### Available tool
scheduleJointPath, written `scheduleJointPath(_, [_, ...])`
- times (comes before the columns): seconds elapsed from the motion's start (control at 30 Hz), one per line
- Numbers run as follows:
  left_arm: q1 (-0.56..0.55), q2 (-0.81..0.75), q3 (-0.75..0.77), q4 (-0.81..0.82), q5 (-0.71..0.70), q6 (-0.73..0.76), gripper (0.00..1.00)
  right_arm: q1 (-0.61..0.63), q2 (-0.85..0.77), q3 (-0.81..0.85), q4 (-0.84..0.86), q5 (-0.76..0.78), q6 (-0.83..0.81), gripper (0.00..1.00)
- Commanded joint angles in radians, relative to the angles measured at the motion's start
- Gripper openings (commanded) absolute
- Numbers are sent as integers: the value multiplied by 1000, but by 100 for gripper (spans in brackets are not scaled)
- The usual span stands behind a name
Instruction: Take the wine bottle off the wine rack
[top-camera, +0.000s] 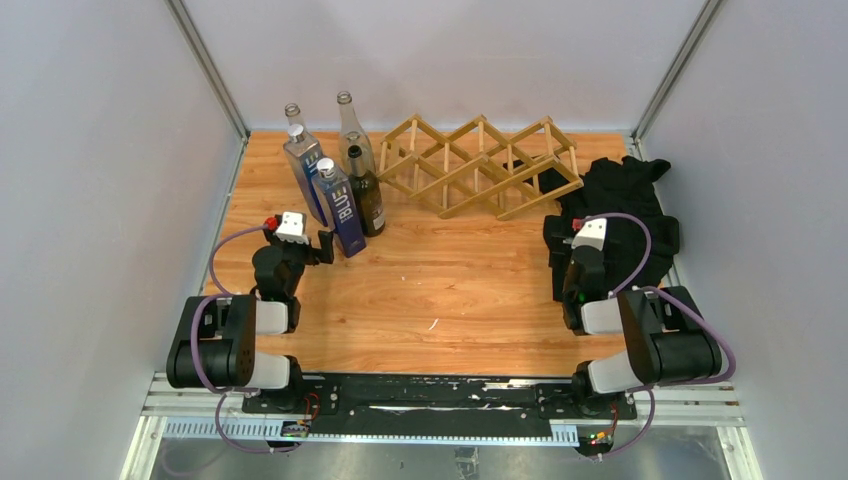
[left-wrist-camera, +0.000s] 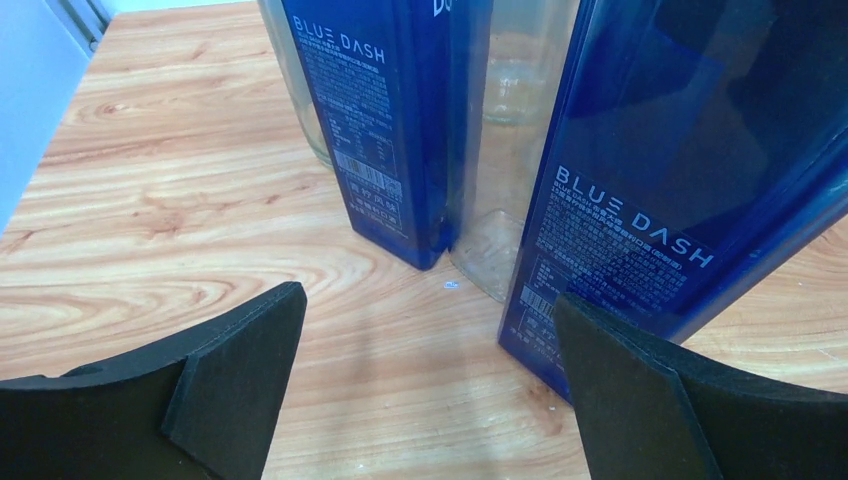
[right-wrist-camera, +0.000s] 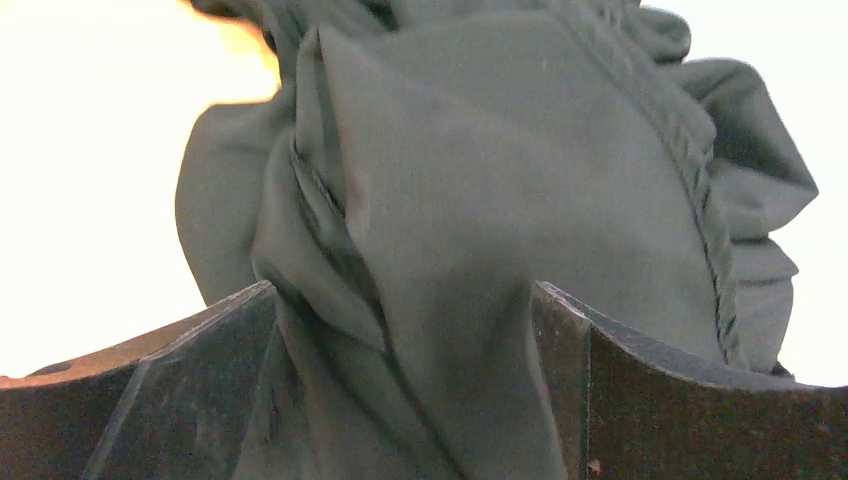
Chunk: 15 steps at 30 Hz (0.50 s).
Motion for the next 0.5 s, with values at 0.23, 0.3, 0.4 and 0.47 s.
scheduleJointPath(0.23, [-5,3,5,7,-34,4,100,-20,2,44,21,-9,-10,100])
scheduleJointPath(0.3, [-4,3,4,7,-34,5,100,-21,2,43,22,-8,-10,100])
scheduleJointPath(0.4, [-4,3,4,7,-33,5,100,-21,2,43,23,-9,-10,100])
scheduleJointPath(0.47, [-5,4,6,6,-34,5,100,-21,2,43,23,-9,-10,100])
